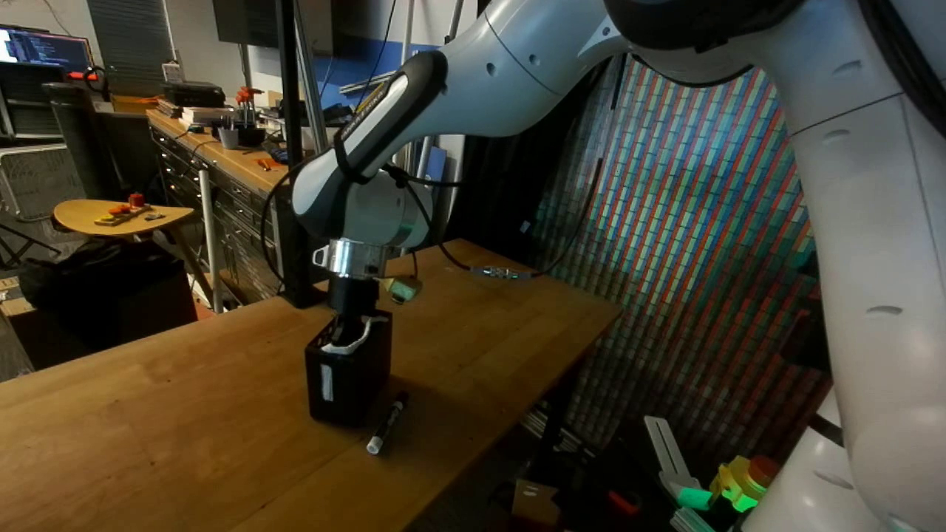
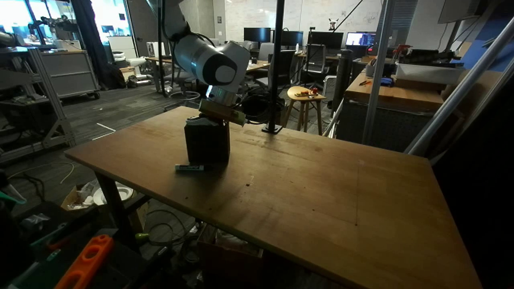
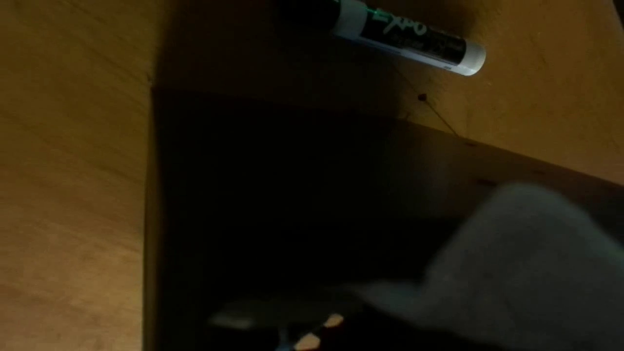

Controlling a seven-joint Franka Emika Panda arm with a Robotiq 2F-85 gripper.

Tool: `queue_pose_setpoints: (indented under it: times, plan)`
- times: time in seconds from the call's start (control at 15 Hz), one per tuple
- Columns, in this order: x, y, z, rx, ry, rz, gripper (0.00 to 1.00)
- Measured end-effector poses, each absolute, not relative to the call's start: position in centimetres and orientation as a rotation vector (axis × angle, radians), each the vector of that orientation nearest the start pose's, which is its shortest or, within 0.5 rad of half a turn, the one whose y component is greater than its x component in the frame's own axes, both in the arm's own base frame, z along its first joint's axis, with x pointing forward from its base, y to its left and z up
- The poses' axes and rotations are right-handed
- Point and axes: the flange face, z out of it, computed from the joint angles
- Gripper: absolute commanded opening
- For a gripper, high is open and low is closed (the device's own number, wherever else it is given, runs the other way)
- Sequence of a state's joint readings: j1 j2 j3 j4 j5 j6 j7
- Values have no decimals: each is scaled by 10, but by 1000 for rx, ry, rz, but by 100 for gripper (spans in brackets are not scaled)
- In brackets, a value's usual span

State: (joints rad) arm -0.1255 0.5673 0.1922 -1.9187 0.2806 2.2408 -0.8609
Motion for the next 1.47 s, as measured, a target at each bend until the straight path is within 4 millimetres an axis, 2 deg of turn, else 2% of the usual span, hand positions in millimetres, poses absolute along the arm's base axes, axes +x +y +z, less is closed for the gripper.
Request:
queue_pose_setpoints:
  times: [0.07, 0.13, 0.2, 0.33, 0.4, 0.47, 0.53, 0.73, 0.87, 0.93, 1.27, 1.33, 1.4, 1.47]
  plan:
    - [598, 48, 190, -2598, -970, 140, 17]
    - [597, 51, 198, -2602, -981, 132, 26]
    - [595, 55, 207, -2608, -991, 123, 43]
    - [593, 62, 227, -2626, -1014, 102, 58]
    - [591, 66, 239, -2638, -1026, 90, 61]
    - [589, 69, 250, -2651, -1038, 79, 54]
    - [587, 72, 261, -2664, -1048, 68, 42]
    - [579, 77, 288, -2700, -1073, 41, 25]
    - [571, 80, 300, -2715, -1079, 33, 20]
    - [566, 82, 303, -2718, -1083, 33, 19]
    - [545, 91, 314, -2724, -1125, 37, 32]
    - [542, 94, 317, -2726, -1143, 38, 32]
    - [538, 96, 319, -2727, -1160, 38, 38]
    - [535, 98, 322, -2728, -1176, 38, 38]
